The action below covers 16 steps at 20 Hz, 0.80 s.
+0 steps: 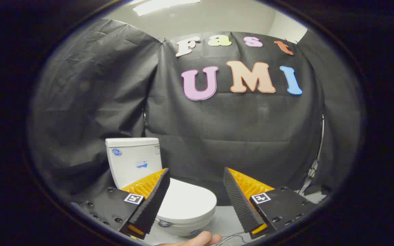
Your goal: Open the toilet lid.
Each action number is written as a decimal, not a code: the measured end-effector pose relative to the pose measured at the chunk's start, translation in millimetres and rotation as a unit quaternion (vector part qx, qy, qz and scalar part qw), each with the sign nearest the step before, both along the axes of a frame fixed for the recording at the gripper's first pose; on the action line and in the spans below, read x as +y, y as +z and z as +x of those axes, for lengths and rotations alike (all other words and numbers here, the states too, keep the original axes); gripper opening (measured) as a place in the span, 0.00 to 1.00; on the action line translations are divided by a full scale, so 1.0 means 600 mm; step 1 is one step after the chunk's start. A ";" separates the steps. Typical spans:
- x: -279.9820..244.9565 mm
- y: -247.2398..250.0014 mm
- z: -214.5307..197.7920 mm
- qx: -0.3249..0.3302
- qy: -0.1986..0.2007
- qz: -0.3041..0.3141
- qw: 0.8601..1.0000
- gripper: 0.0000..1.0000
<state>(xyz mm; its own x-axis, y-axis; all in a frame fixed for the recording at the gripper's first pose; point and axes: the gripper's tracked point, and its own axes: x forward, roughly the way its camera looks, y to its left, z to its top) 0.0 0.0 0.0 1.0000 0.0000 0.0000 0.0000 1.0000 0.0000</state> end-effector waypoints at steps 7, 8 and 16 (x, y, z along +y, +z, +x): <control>0.075 0.053 -0.005 -0.019 0.013 -0.013 1.000 0.98; 0.077 0.056 -0.007 -0.021 0.014 -0.018 1.000 0.98; 0.057 0.013 -0.030 -0.006 -0.002 0.043 0.999 0.99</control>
<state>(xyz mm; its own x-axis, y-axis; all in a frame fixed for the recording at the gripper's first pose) -18.3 34.2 7.7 0.9999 -0.0040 0.0110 0.0031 0.9964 0.0851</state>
